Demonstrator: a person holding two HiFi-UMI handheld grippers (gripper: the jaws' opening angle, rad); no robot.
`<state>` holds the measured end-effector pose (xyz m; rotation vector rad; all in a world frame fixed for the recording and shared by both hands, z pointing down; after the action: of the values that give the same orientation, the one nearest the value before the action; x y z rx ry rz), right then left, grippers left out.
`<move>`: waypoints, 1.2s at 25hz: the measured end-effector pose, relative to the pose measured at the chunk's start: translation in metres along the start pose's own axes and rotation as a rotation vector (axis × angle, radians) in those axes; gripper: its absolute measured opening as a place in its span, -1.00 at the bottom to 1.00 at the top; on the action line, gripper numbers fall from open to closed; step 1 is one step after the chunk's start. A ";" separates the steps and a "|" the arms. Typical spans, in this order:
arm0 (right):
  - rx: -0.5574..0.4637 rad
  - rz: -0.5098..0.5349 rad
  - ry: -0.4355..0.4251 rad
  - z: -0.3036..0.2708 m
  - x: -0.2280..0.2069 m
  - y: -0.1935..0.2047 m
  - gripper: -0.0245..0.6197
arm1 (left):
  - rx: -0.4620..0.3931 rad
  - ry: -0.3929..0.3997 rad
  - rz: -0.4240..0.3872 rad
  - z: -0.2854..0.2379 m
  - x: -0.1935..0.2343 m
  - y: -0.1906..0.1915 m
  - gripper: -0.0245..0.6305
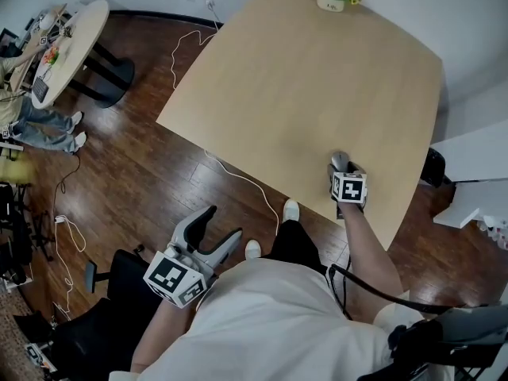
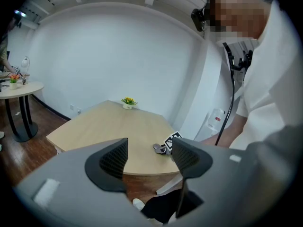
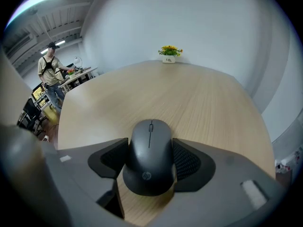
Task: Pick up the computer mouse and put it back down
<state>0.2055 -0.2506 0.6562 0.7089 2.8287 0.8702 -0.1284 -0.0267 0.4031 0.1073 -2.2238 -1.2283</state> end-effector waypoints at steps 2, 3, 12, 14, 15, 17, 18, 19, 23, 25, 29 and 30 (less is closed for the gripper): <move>-0.004 0.002 -0.006 0.000 0.002 0.000 0.00 | 0.002 -0.001 0.006 -0.003 0.002 0.000 -0.11; -0.006 0.005 -0.011 0.000 0.003 0.000 0.00 | 0.004 0.000 0.007 -0.004 0.003 0.001 -0.11; -0.014 0.007 -0.017 0.009 0.002 0.002 0.14 | 0.000 0.028 -0.006 0.002 -0.001 0.004 -0.11; -0.029 0.007 -0.021 0.021 0.005 0.001 0.14 | 0.000 0.039 -0.011 0.006 -0.002 0.006 -0.11; -0.038 0.009 -0.025 0.029 0.008 0.000 0.14 | 0.001 0.046 -0.015 0.009 -0.002 0.008 -0.11; -0.066 0.014 -0.032 0.050 0.015 -0.002 0.14 | 0.005 0.065 -0.018 0.012 -0.006 0.011 -0.11; -0.083 0.017 -0.036 0.063 0.020 -0.003 0.14 | 0.007 0.079 -0.020 0.013 -0.008 0.014 -0.11; -0.098 0.022 -0.041 0.077 0.025 -0.004 0.14 | 0.009 0.095 -0.023 0.015 -0.009 0.016 -0.11; -0.147 0.038 -0.057 0.140 0.050 0.000 0.12 | 0.015 0.161 -0.049 0.025 -0.016 0.026 -0.11; -0.178 0.035 -0.054 0.175 0.060 0.004 0.12 | 0.017 0.190 -0.065 0.028 -0.019 0.028 -0.11; -0.238 0.013 -0.045 0.241 0.077 0.017 0.15 | 0.022 0.241 -0.094 0.038 -0.023 0.035 -0.11; -0.252 0.009 -0.043 0.257 0.081 0.021 0.16 | 0.023 0.251 -0.100 0.041 -0.025 0.037 -0.11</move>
<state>0.1997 -0.0672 0.4573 0.6959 2.6148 1.1711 -0.1218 0.0335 0.4045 0.3656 -2.0343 -1.1717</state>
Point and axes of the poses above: the fingertips, and each gripper's own axes: z backward along the fingers, x to its left, y out of its underside, the point moved 8 cm from there along z, backward along the fingers, and after that the axes turned 8 degrees about z, right-handed, at the moved point
